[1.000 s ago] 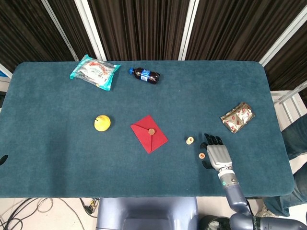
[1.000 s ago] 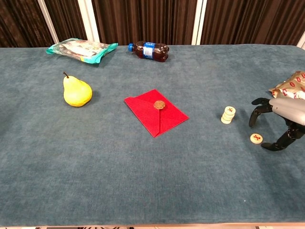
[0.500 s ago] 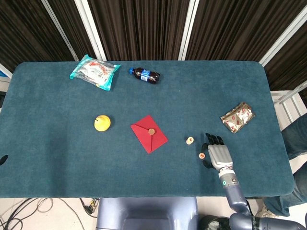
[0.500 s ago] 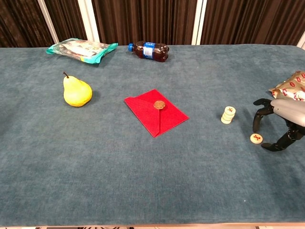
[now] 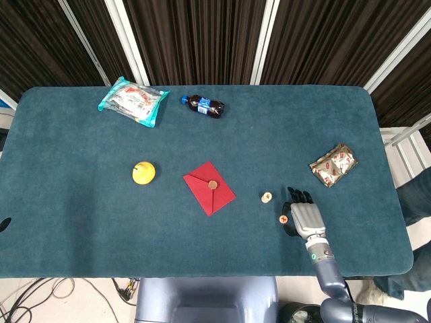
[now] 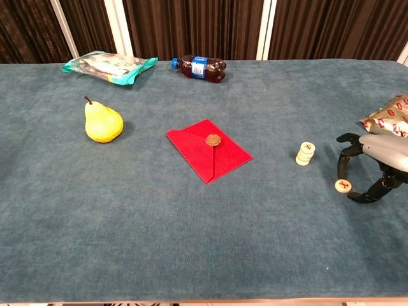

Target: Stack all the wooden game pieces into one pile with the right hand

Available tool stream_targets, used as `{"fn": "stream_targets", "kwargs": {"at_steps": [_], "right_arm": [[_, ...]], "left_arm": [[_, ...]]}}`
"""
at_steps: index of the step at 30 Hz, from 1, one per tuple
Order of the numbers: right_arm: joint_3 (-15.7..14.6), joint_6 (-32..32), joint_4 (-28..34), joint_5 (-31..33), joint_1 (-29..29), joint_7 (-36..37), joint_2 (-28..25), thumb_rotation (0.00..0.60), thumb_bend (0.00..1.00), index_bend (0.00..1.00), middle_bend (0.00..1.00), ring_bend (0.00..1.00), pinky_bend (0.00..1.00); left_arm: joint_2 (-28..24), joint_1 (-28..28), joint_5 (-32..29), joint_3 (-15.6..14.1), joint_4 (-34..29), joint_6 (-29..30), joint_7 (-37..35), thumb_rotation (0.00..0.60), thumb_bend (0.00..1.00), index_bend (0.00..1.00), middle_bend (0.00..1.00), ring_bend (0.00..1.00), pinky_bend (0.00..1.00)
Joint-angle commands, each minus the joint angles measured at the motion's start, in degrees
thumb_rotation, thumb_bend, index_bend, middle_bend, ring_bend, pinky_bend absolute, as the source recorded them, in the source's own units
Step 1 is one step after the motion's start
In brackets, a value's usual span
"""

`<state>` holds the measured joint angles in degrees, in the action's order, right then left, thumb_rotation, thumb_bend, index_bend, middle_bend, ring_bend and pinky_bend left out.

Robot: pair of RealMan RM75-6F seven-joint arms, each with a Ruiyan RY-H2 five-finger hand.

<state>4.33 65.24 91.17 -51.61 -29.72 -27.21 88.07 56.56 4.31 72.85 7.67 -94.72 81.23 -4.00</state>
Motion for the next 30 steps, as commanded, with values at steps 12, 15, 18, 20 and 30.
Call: {"fn": "stream_targets", "kwargs": {"at_steps": [12,15,18,20,30], "right_arm": [[0.88,-0.69,-0.39,-0.05,0.03,-0.71,0.47,0.600,0.37,0.49,0.00,0.00,0.00],[0.96,-0.79,-0.44,-0.17,0.09,-0.73,0.52,0.600,0.37,0.49,0.00,0.00,0.00],[1.07,-0.86,-0.53,-0.21,0.13,-0.80,0.56,0.600,0.37,0.50,0.00,0.00,0.00],[1.17,-0.95,-0.56,-0.12,0.14,-0.87,0.56,0.600,0.37,0.51,0.00,0.00,0.00],[1.41,-1.41,-0.54,-0.13,0.21,-0.92,0.53,0.600,0.37,0.52,0.00,0.00,0.00]], "left_arm": [[0.00,0.01,-0.06,0.03,0.01,0.00,0.02,0.600,0.15,0.07,0.00,0.00,0.00],[0.03,-0.02,-0.07,0.05,0.05,0.03,-0.07,0.600,0.15,0.07,0.00,0.00,0.00],[0.02,-0.01,-0.09,0.07,0.05,0.04,-0.10,0.600,0.15,0.07,0.00,0.00,0.00],[0.03,-0.01,-0.03,0.06,0.07,0.07,-0.08,0.600,0.15,0.07,0.00,0.00,0.00],[0.03,-0.03,-0.05,0.07,0.05,0.06,-0.17,0.600,0.15,0.07,0.00,0.00,0.00]]}}
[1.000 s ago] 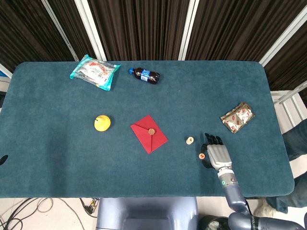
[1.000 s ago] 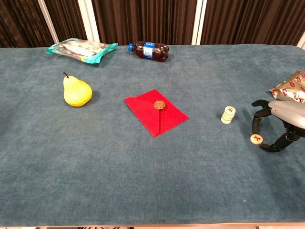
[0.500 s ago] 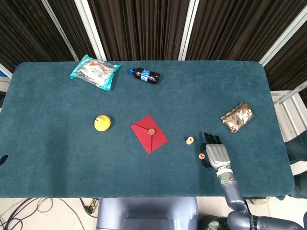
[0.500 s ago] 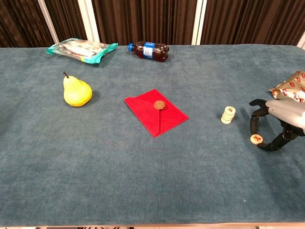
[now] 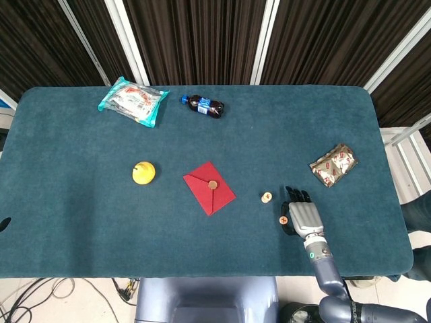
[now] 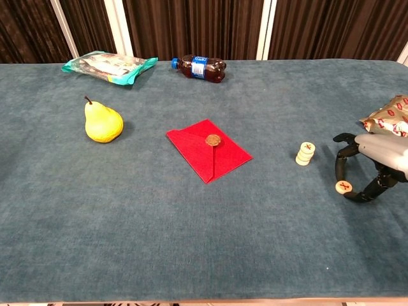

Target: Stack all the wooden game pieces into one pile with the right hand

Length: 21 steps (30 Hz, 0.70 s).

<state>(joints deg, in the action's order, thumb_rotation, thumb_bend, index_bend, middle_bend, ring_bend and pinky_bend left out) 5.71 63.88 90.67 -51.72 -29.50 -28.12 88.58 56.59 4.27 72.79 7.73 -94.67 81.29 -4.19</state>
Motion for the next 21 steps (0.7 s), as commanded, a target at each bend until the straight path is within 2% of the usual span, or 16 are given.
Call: {"fn": "stream_targets", "kwargs": {"at_steps": [1,9,21], "right_arm": [[0.06,-0.10,-0.06,-0.02,-0.04,-0.05,0.04,0.600,0.37,0.52,0.00,0.00,0.00],[0.49,-0.17,0.40,-0.39,-0.16,-0.03,-0.27,0.600,0.37,0.53,0.00,0.00,0.00],[5.38,-1.61,9.06,2.91,-3.39,-2.48,-7.47,0.600,0.37,0.53,0.00,0.00,0.00]], "left_arm": [[0.00,0.00,-0.01,-0.01,-0.01,-0.01,0.07,0.600,0.15,0.07,0.00,0.00,0.00],[-0.02,-0.03,-0.04,0.05,-0.05,0.04,-0.15,0.600,0.15,0.07,0.00,0.00,0.00],[-0.10,-0.05,0.06,0.04,-0.17,0.05,-0.36,0.600,0.15,0.07,0.00,0.00,0.00]]}}
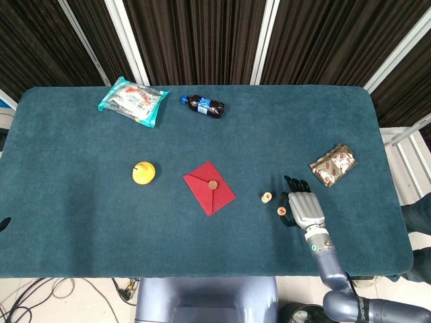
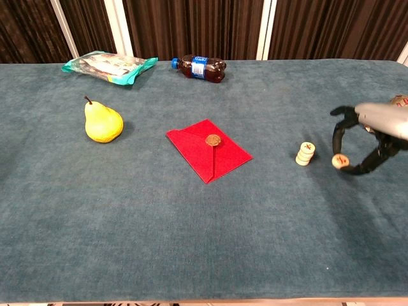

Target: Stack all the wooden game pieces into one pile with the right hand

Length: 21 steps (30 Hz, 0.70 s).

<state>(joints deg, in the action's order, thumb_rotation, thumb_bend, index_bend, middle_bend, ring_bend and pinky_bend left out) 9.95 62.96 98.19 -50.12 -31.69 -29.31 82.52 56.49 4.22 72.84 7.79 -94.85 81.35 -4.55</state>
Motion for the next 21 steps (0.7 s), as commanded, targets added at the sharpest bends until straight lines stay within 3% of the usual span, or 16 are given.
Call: {"fn": "stream_targets", "kwargs": {"at_steps": [1,11,21], "right_arm": [[1.57,-0.83,2.08,1.91,-1.80,-2.09,-1.96,0.600,0.37,0.53,0.00,0.00,0.00],[4.57,-3.26,2.69,11.20,-8.88,-9.01,-2.44,0.600,0.37,0.54,0.00,0.00,0.00],[4.02,-3.89,-0.90,16.78,-13.25,-11.41,0.42,0.600,0.37,0.54,0.00,0.00,0.00]], "left_arm": [[0.01,0.01,0.05,-0.01,0.01,0.00,0.00,0.600,0.15,0.07,0.00,0.00,0.00],[-0.01,0.01,0.22,-0.06,-0.01,0.06,0.07,0.600,0.15,0.07,0.00,0.00,0.00],[-0.06,0.07,0.22,-0.06,0.14,-0.09,-0.09,0.600,0.15,0.07,0.00,0.00,0.00]]}}
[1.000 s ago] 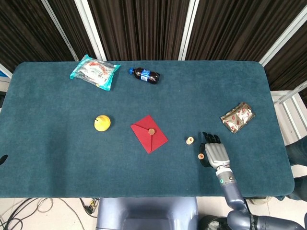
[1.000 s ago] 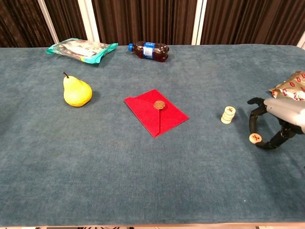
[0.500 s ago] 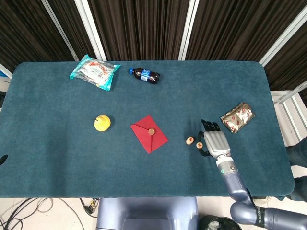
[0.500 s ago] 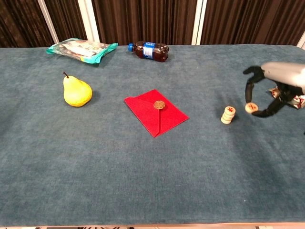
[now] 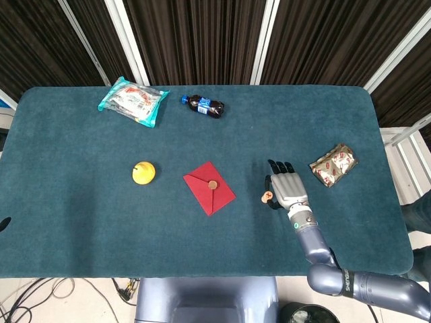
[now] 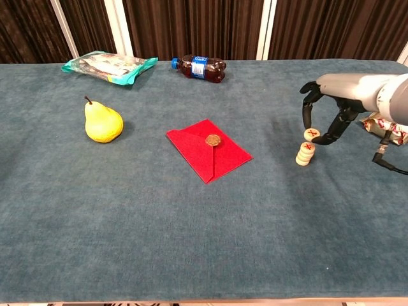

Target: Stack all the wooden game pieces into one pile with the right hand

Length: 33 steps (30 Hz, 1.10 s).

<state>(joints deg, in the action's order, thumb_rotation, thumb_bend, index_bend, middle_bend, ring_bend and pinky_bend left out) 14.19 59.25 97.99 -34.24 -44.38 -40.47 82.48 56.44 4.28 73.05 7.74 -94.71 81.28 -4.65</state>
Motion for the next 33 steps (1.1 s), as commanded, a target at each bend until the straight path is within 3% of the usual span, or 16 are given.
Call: {"fn": "stream_targets", "kwargs": {"at_steps": [1,33], "right_arm": [[-0.27,-0.40,-1.09,1.53,-0.84,-0.21,0.66,0.600,0.37,0.53,0.00,0.00,0.00],[-2.73,-0.30,-5.72,4.83,-4.06,1.81,2.86,0.600,0.37,0.54,0.00,0.00,0.00]], "left_arm": [[0.00,0.00,0.00,-0.02,0.02,-0.03,-0.02,0.600,0.15,0.07,0.00,0.00,0.00],[-0.05,-0.02,-0.20,0.05,-0.04,-0.01,0.05,0.600,0.15,0.07,0.00,0.00,0.00]]}}
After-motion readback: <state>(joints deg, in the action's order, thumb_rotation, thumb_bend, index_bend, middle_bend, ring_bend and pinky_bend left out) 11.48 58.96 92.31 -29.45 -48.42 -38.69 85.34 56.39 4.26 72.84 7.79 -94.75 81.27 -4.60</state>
